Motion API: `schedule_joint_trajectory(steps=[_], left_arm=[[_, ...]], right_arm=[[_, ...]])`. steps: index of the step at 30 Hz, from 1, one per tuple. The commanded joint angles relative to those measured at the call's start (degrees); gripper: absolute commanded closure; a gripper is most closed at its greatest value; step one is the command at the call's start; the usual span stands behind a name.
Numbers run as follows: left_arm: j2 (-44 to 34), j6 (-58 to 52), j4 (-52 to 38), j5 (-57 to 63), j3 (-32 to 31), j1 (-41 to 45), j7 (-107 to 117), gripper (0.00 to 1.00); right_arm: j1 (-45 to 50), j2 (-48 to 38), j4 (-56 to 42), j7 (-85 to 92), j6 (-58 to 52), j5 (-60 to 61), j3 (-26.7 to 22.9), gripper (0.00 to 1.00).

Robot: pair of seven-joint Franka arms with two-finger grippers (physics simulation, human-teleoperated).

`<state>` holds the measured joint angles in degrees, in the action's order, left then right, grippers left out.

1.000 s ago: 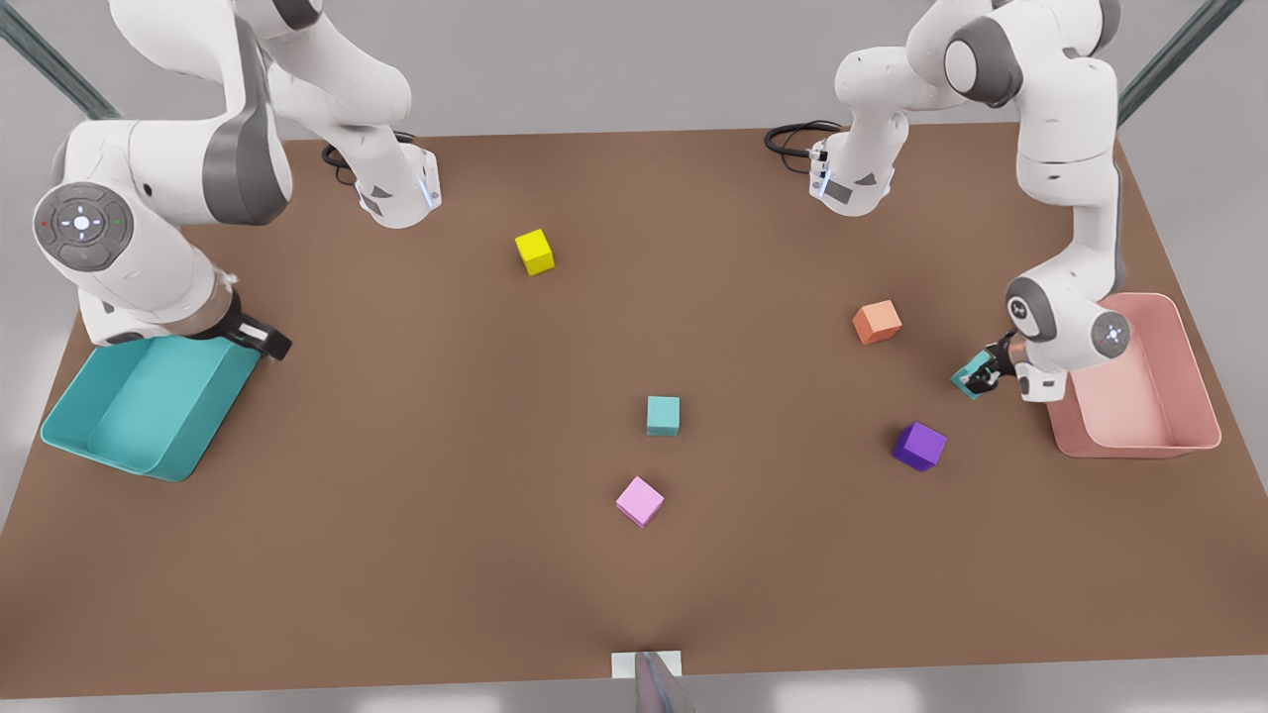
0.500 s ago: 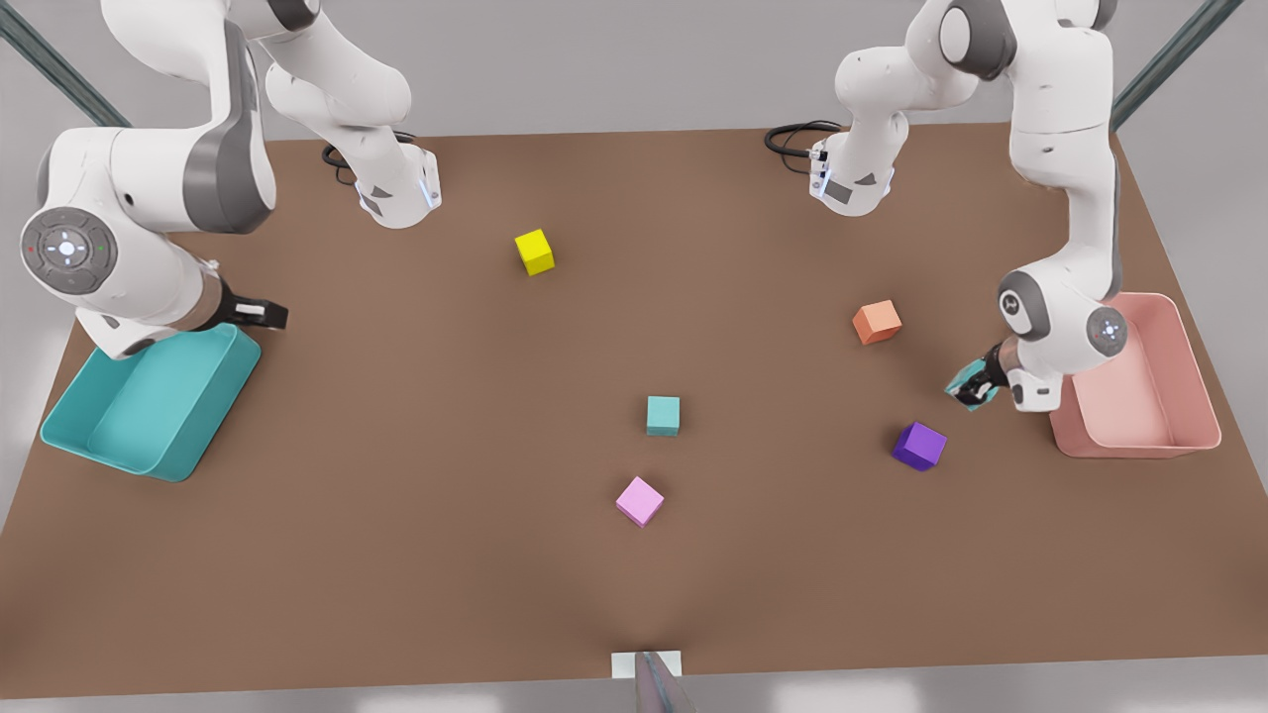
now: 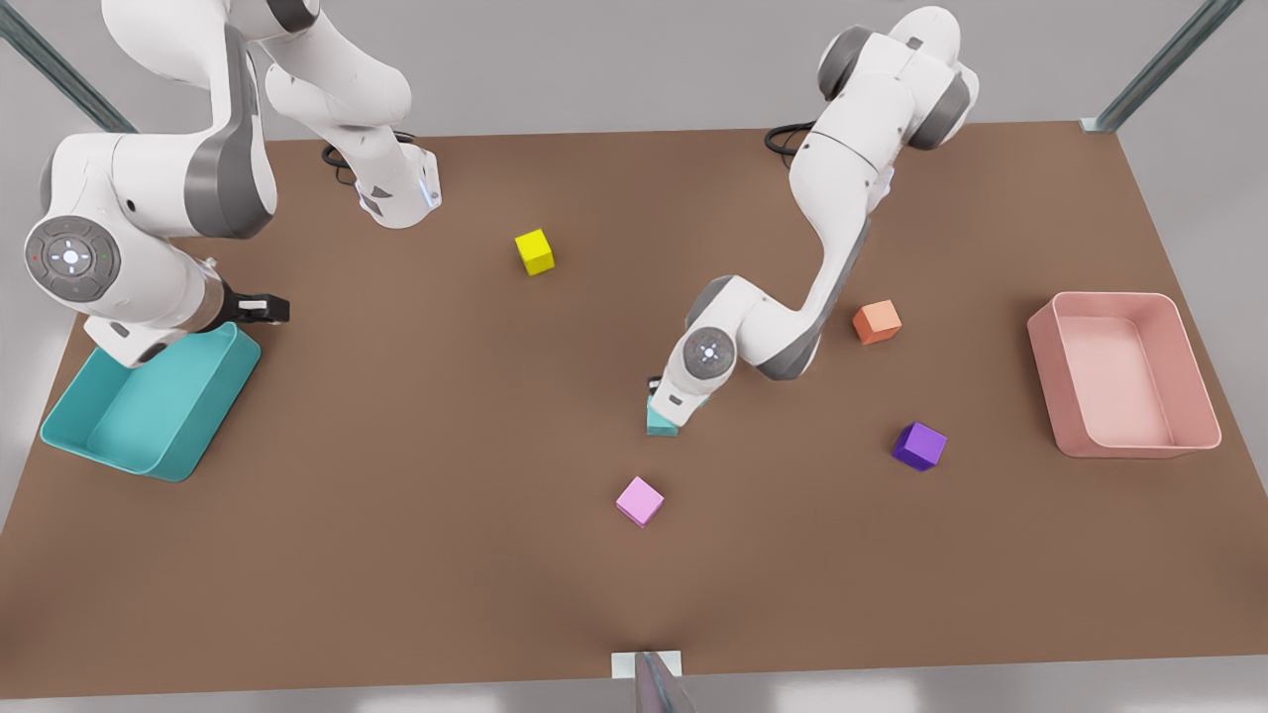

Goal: Stack the two blue cubes on top of each other

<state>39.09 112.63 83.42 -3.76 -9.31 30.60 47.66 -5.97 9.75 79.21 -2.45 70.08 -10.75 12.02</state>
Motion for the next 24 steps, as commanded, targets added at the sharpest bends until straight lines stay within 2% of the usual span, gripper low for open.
schedule_joint_trajectory(steps=[1, 5, 10, 23, 24], left_arm=[[0.72, 3.91, -0.01, -1.69, -1.06, 0.16, 25.02, 0.44], [0.81, 4.44, -0.01, -1.60, -1.15, 0.08, 24.85, 0.44], [1.60, 11.12, -0.36, 0.77, -1.24, 0.16, 24.32, 0.45], [4.15, 11.21, -1.41, 1.91, -1.24, 0.08, 24.32, 0.44], [4.50, 11.21, -1.41, 1.91, -1.24, 0.08, 24.32, 0.35]], right_arm=[[0.08, 0.18, -0.02, 5.53, -0.30, 0.02, 0.02, 0.00], [0.08, 0.36, -0.02, 5.53, -0.47, 0.11, 0.02, 0.00], [0.08, 0.62, -0.02, 5.53, -0.47, 0.11, 0.02, 0.00], [0.17, 0.71, -0.11, 5.62, -0.39, 0.11, -0.59, 0.00], [0.17, 0.62, -0.11, 5.62, -0.39, 0.11, -0.59, 0.00]])
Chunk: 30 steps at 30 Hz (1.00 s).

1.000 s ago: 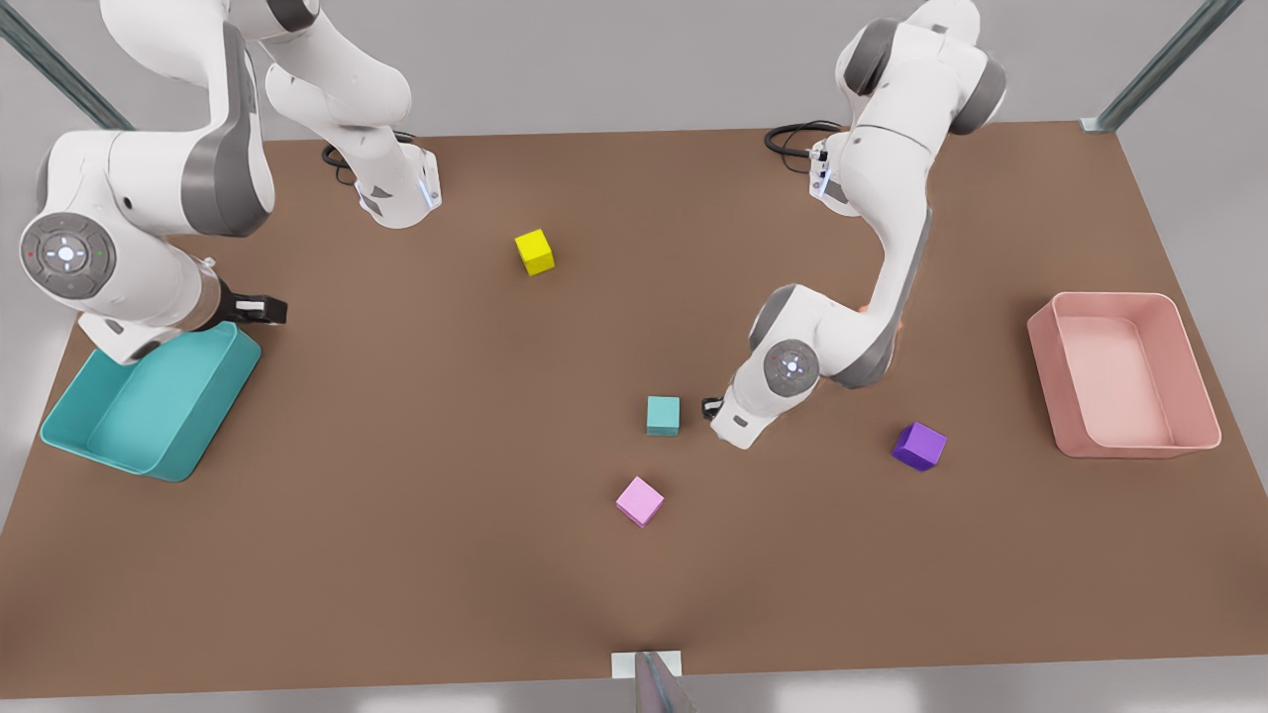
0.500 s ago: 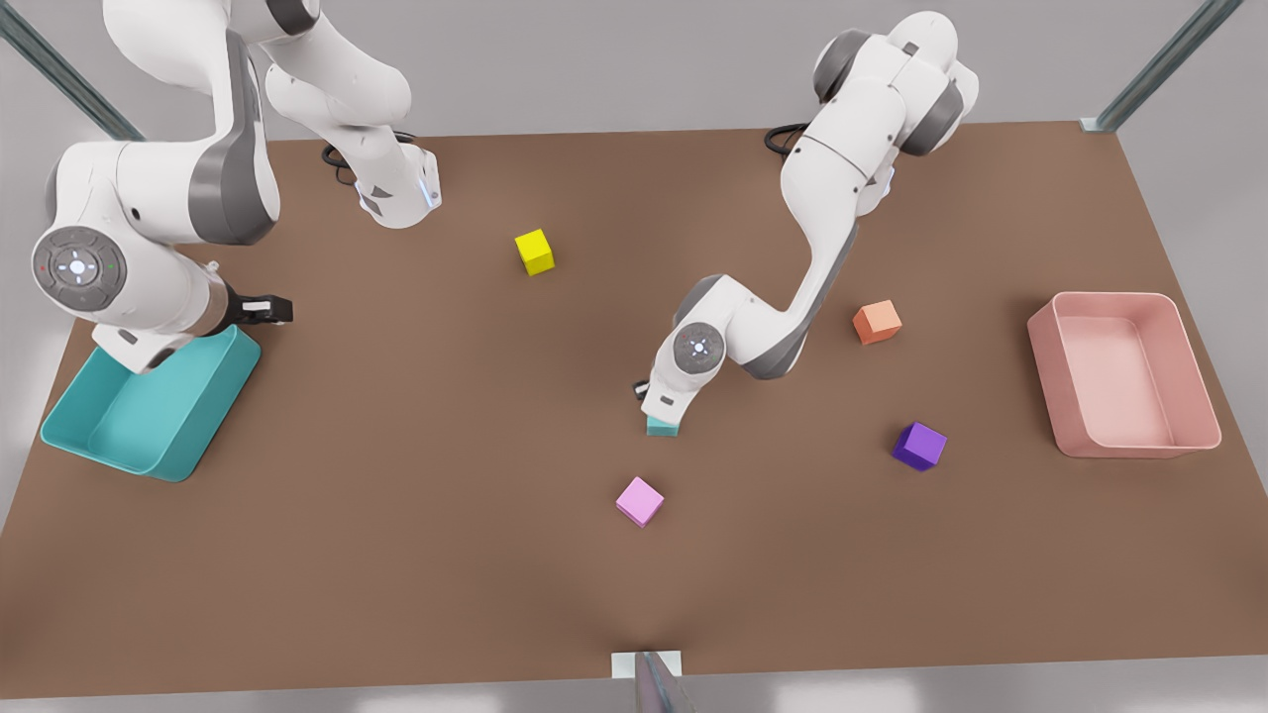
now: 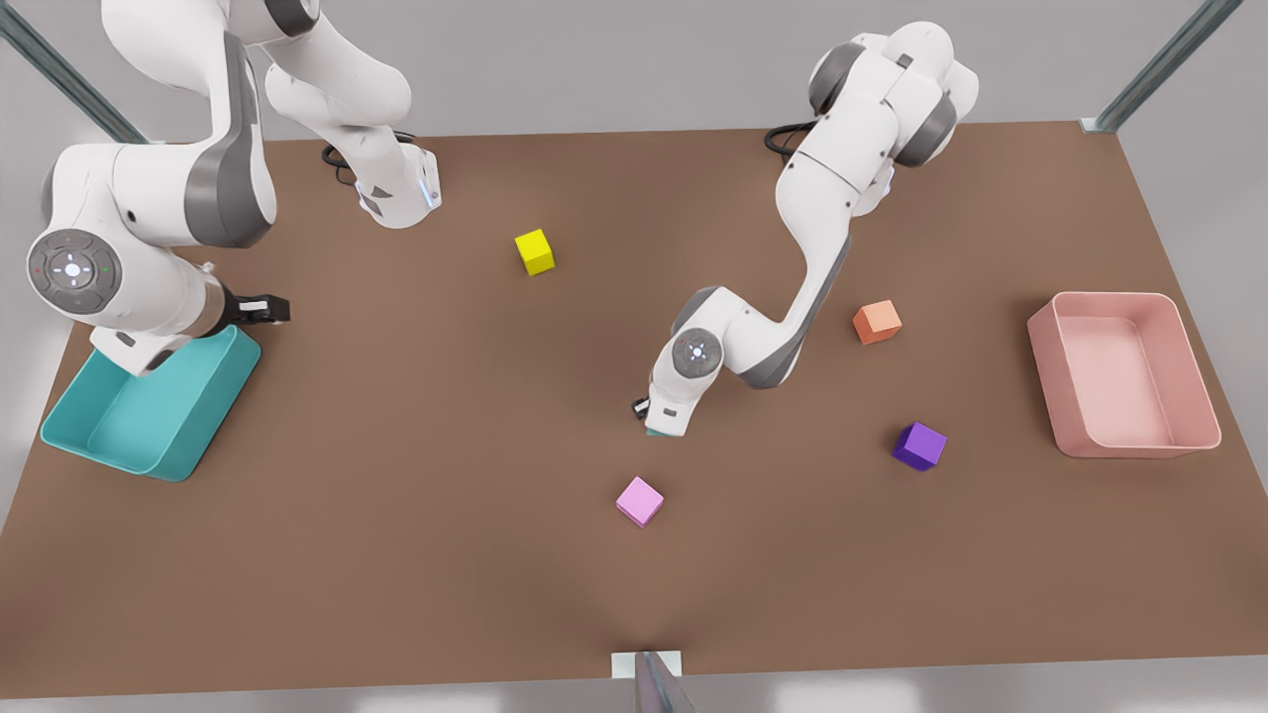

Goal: Stack the two blue cubes on top of each other

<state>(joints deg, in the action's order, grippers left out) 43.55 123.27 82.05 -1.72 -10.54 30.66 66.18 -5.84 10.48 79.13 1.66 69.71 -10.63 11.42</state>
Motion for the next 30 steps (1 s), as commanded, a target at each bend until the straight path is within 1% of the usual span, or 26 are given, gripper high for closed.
schedule_joint_trajectory(steps=[1, 9, 11, 15, 17, 19, 20, 21, 23, 24, 25, 26, 27, 28, 29, 30], left_arm=[[0.14, 0.56, -0.05, -0.03, 0.08, -0.07, 5.80, 0.00], [-0.04, -0.23, -1.46, -0.30, -0.10, 0.01, 6.24, 0.00], [-0.92, -4.18, -2.78, -0.30, -0.10, -0.16, 6.33, 0.00], [-2.15, -6.11, -2.95, -0.21, -0.01, -0.95, 6.33, 0.00], [-2.15, -11.37, -6.20, -0.12, -0.01, -1.66, 5.89, 0.00], [-3.81, -23.23, -13.40, 2.34, -0.10, -4.46, -3.13, 0.00], [-7.24, -30.72, -14.20, 2.69, 0.08, -6.84, -16.41, 0.00], [-9.09, -34.93, -14.20, 4.97, 0.17, -8.95, -25.91, 0.00], [-13.40, -45.83, -15.25, 5.24, 0.08, -18.26, -48.59, 0.00], [-13.49, -48.47, -15.25, 5.24, -0.01, -19.67, -50.18, 0.00], [-15.15, -49.09, -14.47, 4.98, 0.43, -19.59, -50.45, 0.00], [-23.57, -42.09, -3.24, 5.15, 2.19, -19.50, -53.95, 0.00], [-30.71, -36.09, 6.54, 5.24, 2.54, -20.29, -59.58, 0.00], [-34.14, -37.05, 6.63, 3.75, 3.95, -20.12, -59.50, 0.00], [-34.93, -38.89, 6.28, 3.66, 4.64, -19.59, -59.59, 0.00], [-35.99, -40.30, 6.10, 4.88, 5.26, -17.13, -59.68, 0.00]], right_arm=[[0.04, -0.02, -0.02, 1.50, -0.01, 0.00, 0.00, 0.00], [0.04, -0.02, -0.02, 1.50, -0.01, 0.09, -0.09, 0.00], [0.04, -0.11, -0.20, 1.94, 0.08, 0.00, -0.17, 0.00], [0.04, -0.28, -0.55, 2.12, 0.34, -0.26, -0.26, 0.00], [0.39, -0.46, -0.55, 2.29, 0.43, -0.53, -0.17, 0.00], [0.48, -0.55, -0.55, 2.29, 0.43, -0.44, -0.17, 0.00], [0.48, -0.55, -0.55, 2.38, 0.43, -0.79, -0.26, 0.00], [0.48, -0.55, -0.55, 2.38, 0.52, -0.79, -0.26, 0.00], [0.48, -0.55, -0.55, 2.38, 0.52, -0.88, -0.26, 0.00], [0.48, -0.55, -0.55, 2.38, 0.52, -0.79, -0.26, 0.00], [0.48, -0.55, -0.55, 2.47, 0.52, -0.79, -0.26, 0.00], [0.48, -0.55, -0.55, 2.38, 0.52, -0.70, -0.26, 0.00], [0.48, -0.55, -0.55, 2.38, 0.52, -0.79, -0.26, 0.00], [0.48, -0.55, -0.55, 2.38, 0.52, -0.79, -0.26, 0.00], [0.48, -0.46, -0.55, 2.38, 0.52, -0.79, -0.26, 0.00], [0.48, -0.46, -0.55, 2.38, 0.52, -0.79, -0.26, 0.00]])
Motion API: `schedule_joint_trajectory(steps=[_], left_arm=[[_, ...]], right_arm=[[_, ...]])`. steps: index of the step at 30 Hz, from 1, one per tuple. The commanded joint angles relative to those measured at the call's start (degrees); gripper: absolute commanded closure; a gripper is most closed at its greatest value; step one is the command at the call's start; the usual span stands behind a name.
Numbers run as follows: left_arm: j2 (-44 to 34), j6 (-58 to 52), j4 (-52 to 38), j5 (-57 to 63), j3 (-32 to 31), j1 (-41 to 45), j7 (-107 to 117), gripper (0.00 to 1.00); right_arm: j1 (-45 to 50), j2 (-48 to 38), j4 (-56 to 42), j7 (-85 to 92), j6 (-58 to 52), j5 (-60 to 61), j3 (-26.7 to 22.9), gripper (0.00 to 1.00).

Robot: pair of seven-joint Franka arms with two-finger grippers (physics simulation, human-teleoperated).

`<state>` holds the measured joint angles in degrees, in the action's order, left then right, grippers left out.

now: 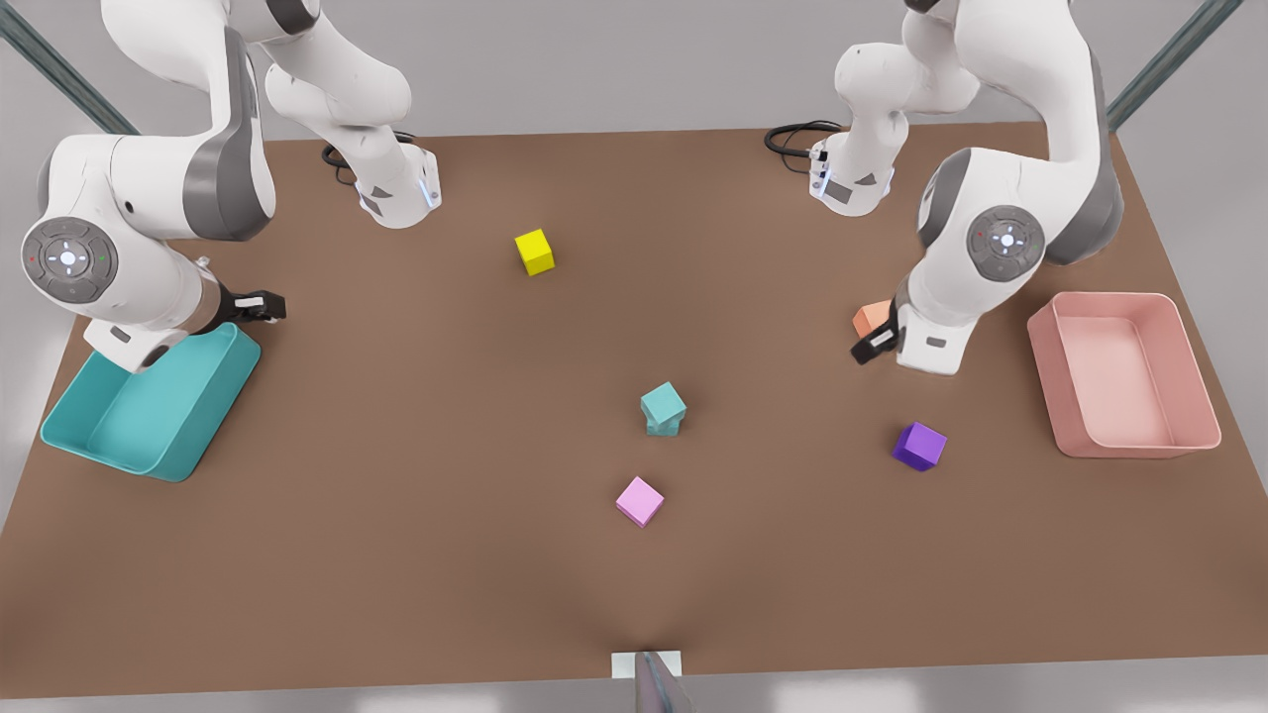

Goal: Stack the two blue cubes on top of each other

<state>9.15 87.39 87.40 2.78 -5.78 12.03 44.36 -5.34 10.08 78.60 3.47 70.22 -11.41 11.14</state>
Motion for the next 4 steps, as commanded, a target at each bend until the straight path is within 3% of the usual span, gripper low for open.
schedule_joint_trajectory(steps=[1, 4], left_arm=[[-1.59, -6.52, 0.23, 0.48, 0.51, 1.59, -37.85, 0.00], [-1.59, -6.53, -0.12, 0.39, 0.77, 1.50, -37.85, 0.00]], right_arm=[[0.24, -0.06, -0.02, 0.58, 0.01, -0.01, 0.02, 0.00], [0.77, 0.30, 3.93, -0.83, -0.61, -0.10, 0.02, 0.00]])
